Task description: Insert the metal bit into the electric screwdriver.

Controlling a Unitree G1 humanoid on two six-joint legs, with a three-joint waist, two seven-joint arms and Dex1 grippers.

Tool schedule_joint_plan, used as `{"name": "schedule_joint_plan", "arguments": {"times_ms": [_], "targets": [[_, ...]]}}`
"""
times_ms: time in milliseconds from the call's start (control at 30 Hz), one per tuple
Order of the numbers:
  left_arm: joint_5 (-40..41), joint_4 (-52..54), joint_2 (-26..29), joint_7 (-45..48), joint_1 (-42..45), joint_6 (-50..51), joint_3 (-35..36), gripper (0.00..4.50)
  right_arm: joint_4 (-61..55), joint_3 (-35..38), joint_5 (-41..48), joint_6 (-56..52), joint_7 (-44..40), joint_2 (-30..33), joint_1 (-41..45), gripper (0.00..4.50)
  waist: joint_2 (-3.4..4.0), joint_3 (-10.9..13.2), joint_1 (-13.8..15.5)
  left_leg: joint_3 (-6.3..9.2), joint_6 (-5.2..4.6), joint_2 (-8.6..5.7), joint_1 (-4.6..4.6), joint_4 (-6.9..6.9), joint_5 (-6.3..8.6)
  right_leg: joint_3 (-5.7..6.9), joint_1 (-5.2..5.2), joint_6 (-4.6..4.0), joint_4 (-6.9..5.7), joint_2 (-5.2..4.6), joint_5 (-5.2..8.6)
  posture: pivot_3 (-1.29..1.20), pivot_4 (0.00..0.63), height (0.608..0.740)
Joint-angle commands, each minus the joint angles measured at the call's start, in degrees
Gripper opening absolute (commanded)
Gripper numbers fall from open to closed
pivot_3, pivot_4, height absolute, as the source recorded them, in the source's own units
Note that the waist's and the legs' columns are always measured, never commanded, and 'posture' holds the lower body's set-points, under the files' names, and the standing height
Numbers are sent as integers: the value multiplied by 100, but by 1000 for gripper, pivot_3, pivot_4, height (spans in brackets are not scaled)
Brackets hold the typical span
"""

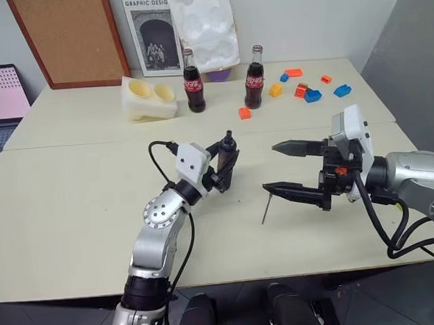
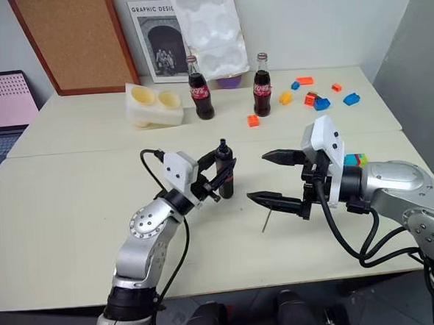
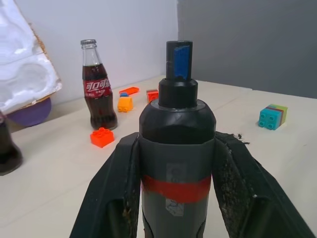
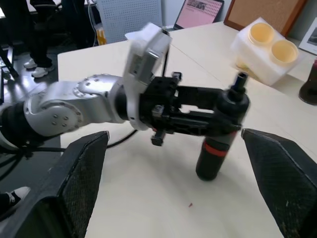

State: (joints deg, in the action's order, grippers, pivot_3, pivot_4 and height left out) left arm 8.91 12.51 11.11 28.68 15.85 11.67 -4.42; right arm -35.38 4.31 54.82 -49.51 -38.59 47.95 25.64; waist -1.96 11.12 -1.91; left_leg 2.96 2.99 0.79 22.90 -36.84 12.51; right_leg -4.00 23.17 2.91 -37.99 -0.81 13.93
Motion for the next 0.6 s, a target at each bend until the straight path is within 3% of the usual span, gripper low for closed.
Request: {"name": "schedule_joint_plan", "arguments": {"times_ms": [33,200,333,467,600], "targets": [[-91,15,127,-238,-178,290,106,1662,85,-11,-328,199,-332,216,21,4500,0,-1,0,0,0,0,0,0,0,0,0,-6,0,0,3,0,150,740],[-171,-43,118,-432,-112,294,97,1661,555,-302,-859,541,-1051,432,206,4500,0,-1,-3,-2,0,0,-1,0,0,-1,0,-6,2,1,3,0,150,740],[-195,-121,83,-570,-43,277,70,1661,1596,-1963,-3217,2639,-2653,952,838,4500,9,-6,-53,-12,0,0,-10,2,0,-4,-1,-11,6,0,6,0,150,740],[-202,-164,75,-660,-33,238,37,1661,2899,-3172,-4604,4327,-4024,645,1801,4500,9,-6,-145,-15,1,2,-11,5,0,-4,1,-8,7,1,4,0,150,740],[-216,-176,69,-744,-49,200,7,1660,4320,-3965,-5664,5810,-4740,32,2698,4500,10,-6,-193,-15,1,3,-15,8,0,-4,2,15,4,2,-12,0,150,740]]}}
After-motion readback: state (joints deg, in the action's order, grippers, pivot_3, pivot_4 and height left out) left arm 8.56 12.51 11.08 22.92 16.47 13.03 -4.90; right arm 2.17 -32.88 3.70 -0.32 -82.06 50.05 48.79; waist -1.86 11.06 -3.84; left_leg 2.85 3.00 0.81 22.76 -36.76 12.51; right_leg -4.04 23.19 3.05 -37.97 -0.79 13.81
